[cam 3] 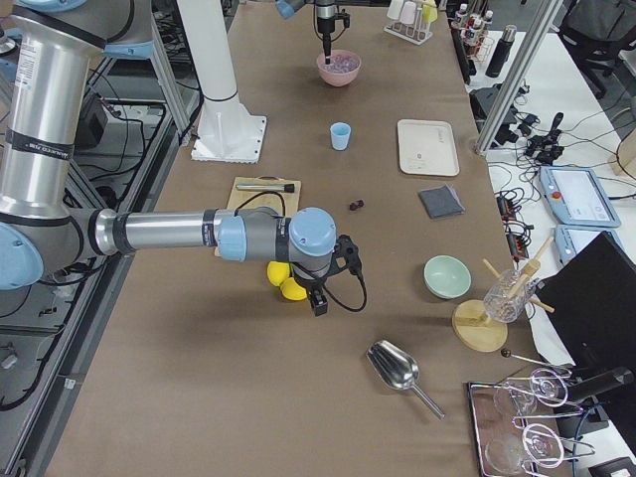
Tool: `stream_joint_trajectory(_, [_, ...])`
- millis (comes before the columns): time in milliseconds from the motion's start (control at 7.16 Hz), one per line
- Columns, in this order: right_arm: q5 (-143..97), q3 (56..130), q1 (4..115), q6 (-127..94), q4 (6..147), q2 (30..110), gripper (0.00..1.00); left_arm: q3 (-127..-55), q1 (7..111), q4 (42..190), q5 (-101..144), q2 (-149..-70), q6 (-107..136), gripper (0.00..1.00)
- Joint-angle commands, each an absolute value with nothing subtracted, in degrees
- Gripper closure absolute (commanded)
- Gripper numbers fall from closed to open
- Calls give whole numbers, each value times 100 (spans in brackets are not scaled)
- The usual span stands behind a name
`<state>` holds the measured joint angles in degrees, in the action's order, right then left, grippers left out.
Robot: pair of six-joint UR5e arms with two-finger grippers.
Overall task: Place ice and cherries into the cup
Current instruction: 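Return the left gripper to the pink ice bowl, then grasp a third ice cube from the bowl with the left gripper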
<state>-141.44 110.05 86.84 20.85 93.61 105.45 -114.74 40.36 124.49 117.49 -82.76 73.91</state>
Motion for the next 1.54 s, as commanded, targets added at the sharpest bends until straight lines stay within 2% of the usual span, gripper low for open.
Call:
stream_joint_trajectory(0, [-14150, 11083, 8684, 2057, 9369, 10547, 0, -11311, 4191, 12779, 11760, -8201, 7516, 25])
stream_joint_trajectory(279, [-14150, 11083, 8684, 2065, 9369, 10547, 0, -11294, 4682, 12779, 11742, -8174, 6972, 25])
stream_joint_trajectory(558, [-14159, 11083, 8692, 2065, 9360, 10547, 0, -11049, 4632, 12858, 11393, -8279, 6934, 25])
stream_joint_trajectory(1396, [-14150, 11083, 8684, 2057, 9369, 10556, 0, -10934, 4430, 12858, 11021, -8455, 6987, 26])
